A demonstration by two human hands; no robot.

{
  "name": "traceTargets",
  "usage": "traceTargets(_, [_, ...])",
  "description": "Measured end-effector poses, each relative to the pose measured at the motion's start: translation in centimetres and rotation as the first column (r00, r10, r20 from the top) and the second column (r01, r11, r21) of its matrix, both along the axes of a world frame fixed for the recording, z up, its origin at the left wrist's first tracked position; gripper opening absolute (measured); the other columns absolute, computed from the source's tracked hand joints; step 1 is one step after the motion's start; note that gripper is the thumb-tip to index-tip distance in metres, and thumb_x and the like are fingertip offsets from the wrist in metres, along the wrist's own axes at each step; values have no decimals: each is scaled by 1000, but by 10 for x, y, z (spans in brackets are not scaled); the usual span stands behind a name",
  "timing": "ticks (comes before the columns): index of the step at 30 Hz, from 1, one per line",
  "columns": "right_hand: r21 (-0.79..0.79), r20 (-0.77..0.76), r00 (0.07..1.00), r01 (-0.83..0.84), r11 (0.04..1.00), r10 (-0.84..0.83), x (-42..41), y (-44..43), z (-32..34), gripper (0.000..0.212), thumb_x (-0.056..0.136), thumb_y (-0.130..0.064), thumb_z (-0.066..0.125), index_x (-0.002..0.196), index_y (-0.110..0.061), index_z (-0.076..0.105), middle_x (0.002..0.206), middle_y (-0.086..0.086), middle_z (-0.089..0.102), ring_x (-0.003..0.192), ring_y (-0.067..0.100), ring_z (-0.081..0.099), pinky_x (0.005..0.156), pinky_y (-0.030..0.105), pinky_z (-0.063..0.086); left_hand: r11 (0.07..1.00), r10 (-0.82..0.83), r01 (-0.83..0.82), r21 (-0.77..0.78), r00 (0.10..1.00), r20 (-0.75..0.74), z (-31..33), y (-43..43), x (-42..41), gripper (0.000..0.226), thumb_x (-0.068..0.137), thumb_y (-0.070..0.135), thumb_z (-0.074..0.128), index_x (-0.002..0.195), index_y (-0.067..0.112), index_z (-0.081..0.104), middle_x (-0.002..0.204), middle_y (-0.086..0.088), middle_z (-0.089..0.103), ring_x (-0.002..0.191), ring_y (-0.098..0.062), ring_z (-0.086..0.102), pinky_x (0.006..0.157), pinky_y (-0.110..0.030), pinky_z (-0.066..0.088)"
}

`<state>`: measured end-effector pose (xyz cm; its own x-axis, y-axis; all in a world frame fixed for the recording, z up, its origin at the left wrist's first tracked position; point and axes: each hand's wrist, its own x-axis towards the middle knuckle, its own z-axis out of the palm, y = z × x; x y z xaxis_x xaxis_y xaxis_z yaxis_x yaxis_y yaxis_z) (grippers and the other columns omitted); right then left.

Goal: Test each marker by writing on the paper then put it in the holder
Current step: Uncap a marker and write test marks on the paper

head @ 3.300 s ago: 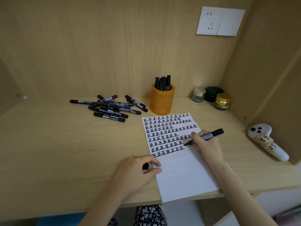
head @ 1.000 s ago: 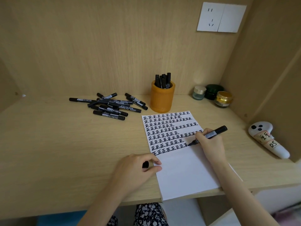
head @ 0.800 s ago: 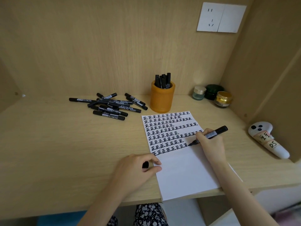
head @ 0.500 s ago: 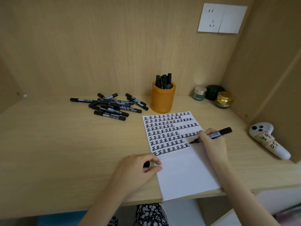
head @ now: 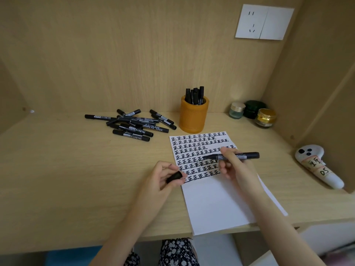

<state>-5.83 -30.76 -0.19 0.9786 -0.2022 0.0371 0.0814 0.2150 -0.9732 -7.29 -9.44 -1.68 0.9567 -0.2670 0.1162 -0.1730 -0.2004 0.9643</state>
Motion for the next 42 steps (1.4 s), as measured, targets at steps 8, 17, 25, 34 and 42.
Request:
traceTargets(8, [-83, 31, 997, -68, 994, 71, -8, 29, 2, 31, 77, -32, 69, 58, -17, 50, 45, 3, 41, 40, 14, 33, 41, 22, 24, 988, 91, -85, -129, 995, 39, 0, 3, 3, 20, 74, 14, 73, 91, 13, 63, 94, 13, 72, 91, 1, 66, 78, -9, 48])
traceTargets(17, [-147, 60, 993, -89, 985, 99, -10, 44, -1, 24, 85, -23, 66, 69, -8, 56, 49, 4, 48, 43, 12, 40, 41, 20, 31, 982, 124, -117, -150, 992, 38, -1, 3, 5, 21, 72, 11, 75, 89, 14, 64, 92, 19, 70, 88, 4, 65, 76, -7, 47])
traceTargets(25, [-231, 68, 979, -171, 958, 191, -10, 58, -4, 14, 86, -14, 67, 73, -13, 69, 55, 5, 57, 46, 10, 49, 44, 18, 37, 968, 155, -146, -205, 988, 25, 0, 4, 6, 21, 65, 11, 77, 82, 10, 65, 87, 13, 73, 84, -1, 68, 74, -10, 49])
traceTargets(34, [-244, 135, 960, -207, 947, 245, -3, 61, -4, 8, 85, -6, 68, 85, 2, 66, 54, -1, 56, 51, 8, 50, 52, 16, 40, 948, 210, -199, -248, 978, 18, 3, 6, 4, 28, 57, 23, 77, 80, 9, 70, 84, 8, 74, 81, -4, 70, 70, -10, 50])
traceTargets(42, [-222, -6, 978, -205, 953, 209, -1, 62, -4, 23, 76, -34, 70, 74, -11, 66, 54, 2, 55, 47, 9, 47, 51, 21, 37, 948, 190, -184, -261, 982, -2, 4, 5, 4, 25, 62, 22, 76, 84, 11, 68, 85, 3, 75, 79, -13, 72, 70, -16, 54])
